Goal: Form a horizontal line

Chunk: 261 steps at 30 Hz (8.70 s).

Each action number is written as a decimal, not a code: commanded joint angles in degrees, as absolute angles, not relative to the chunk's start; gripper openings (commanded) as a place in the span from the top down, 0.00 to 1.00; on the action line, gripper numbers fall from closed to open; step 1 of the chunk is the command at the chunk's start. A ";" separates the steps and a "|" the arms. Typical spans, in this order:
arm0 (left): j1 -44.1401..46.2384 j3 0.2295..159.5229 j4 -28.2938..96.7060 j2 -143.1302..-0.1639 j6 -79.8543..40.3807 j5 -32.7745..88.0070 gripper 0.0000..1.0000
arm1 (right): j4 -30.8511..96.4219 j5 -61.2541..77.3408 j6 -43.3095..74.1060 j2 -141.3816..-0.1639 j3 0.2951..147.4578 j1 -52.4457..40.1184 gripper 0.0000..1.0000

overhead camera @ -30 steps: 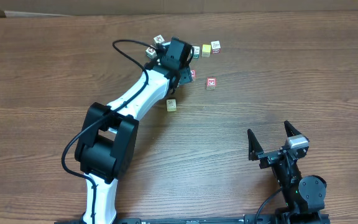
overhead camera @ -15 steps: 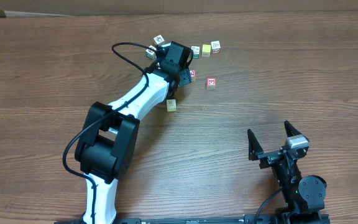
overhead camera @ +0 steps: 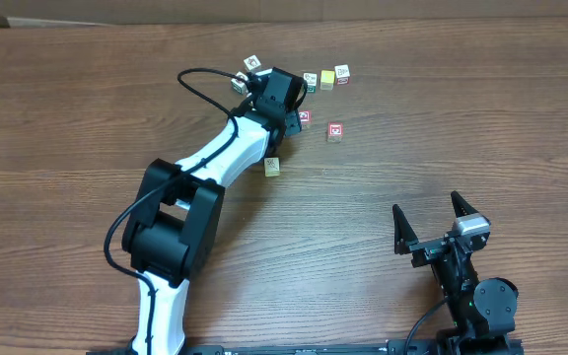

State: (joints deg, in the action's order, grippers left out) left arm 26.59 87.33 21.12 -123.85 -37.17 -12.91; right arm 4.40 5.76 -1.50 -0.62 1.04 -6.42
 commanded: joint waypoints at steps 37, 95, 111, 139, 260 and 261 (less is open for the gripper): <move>26.52 86.41 21.98 -125.84 -34.74 -14.11 0.67 | 4.23 5.89 -1.76 -0.16 0.45 -6.24 0.00; 26.85 94.74 35.73 -126.69 -34.20 -12.62 0.64 | 4.23 5.89 -1.76 -0.16 0.45 -6.24 0.00; 26.85 94.74 34.22 -127.63 -30.81 -12.45 0.66 | 4.23 5.89 -1.76 -0.16 0.45 -6.24 0.00; 26.59 94.74 32.45 -127.61 -30.79 -12.60 0.56 | 4.23 5.89 -1.76 -0.16 0.45 -6.24 0.00; 35.70 94.61 32.56 -127.24 -29.76 -13.45 0.68 | 4.23 5.89 -1.76 -0.16 0.45 -6.24 0.00; 35.70 94.61 32.77 -127.22 -29.76 -13.45 0.69 | 4.23 5.89 -1.76 -0.16 0.45 -6.24 0.00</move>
